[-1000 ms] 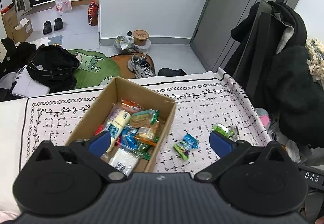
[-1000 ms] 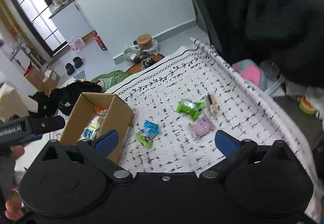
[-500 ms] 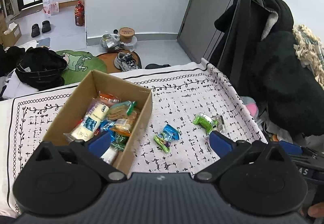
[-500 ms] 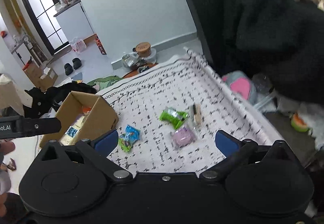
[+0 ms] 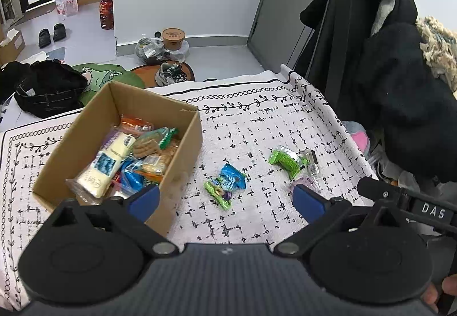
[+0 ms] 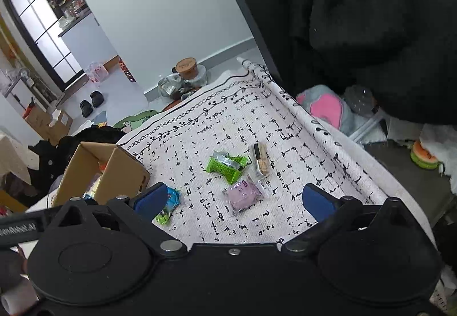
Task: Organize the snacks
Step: 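Grasp the blue packet with the left tool while the right tool grasps the beige stick snack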
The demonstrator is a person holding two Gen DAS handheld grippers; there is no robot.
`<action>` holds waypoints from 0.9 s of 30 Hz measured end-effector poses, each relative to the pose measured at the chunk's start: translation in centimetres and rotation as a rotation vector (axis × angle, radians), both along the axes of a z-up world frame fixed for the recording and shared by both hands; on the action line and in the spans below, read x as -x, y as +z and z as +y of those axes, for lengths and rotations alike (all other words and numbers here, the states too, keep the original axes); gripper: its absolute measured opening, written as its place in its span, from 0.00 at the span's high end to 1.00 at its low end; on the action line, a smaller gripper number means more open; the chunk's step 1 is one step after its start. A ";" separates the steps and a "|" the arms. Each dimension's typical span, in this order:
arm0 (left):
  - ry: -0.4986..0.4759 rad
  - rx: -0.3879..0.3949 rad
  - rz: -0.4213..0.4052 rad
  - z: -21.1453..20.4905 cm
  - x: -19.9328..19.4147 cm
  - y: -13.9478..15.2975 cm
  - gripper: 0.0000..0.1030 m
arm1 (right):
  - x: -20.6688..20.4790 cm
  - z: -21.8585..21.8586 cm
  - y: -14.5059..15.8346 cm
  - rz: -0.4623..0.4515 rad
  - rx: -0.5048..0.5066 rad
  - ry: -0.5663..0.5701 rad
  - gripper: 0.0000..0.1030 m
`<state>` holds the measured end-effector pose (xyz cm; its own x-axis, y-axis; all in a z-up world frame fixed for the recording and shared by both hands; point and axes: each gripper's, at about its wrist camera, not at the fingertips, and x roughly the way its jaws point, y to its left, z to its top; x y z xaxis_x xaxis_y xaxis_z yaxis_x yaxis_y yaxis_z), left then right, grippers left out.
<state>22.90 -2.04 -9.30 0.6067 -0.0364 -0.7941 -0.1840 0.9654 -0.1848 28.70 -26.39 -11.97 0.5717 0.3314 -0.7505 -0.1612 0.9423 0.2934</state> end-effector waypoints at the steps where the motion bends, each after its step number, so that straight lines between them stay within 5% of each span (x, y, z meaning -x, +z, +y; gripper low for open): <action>1: -0.002 -0.001 -0.001 -0.2 -0.2 -0.2 0.06 | -0.2 -0.1 -0.1 0.008 -0.002 -0.004 0.04; 9: -0.009 0.005 0.037 -1.3 -2.5 -2.7 0.32 | -2.1 -0.4 -1.2 0.035 -0.004 -0.028 0.24; 16: -0.003 0.007 0.067 -2.4 -5.0 -5.3 0.47 | -3.2 0.0 -2.5 0.066 0.021 -0.007 0.31; 27: 0.004 -0.015 0.150 -2.8 -7.7 -9.4 0.49 | -6.4 1.8 -4.8 0.118 0.039 0.031 0.33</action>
